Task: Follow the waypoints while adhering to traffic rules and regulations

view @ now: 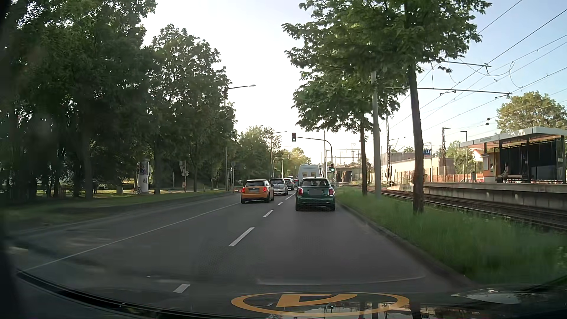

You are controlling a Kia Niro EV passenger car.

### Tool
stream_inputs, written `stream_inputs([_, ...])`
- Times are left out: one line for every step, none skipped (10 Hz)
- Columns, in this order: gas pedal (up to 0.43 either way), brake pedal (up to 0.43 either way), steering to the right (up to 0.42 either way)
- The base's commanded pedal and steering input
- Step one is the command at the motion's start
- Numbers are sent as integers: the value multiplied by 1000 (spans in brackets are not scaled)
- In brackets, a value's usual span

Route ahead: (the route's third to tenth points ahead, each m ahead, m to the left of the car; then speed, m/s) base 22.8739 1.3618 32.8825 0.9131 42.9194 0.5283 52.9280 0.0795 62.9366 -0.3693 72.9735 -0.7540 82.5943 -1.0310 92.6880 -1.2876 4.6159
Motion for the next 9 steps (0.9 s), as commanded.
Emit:
stream_inputs([331, 0, -3])
stream_inputs([378, 0, -3])
stream_inputs([390, 0, -3])
stream_inputs([390, 0, -3])
stream_inputs([390, 0, -3])
stream_inputs([390, 0, -3])
stream_inputs([390, 0, -3])
stream_inputs([390, 0, -3])
stream_inputs([390, 0, -3])
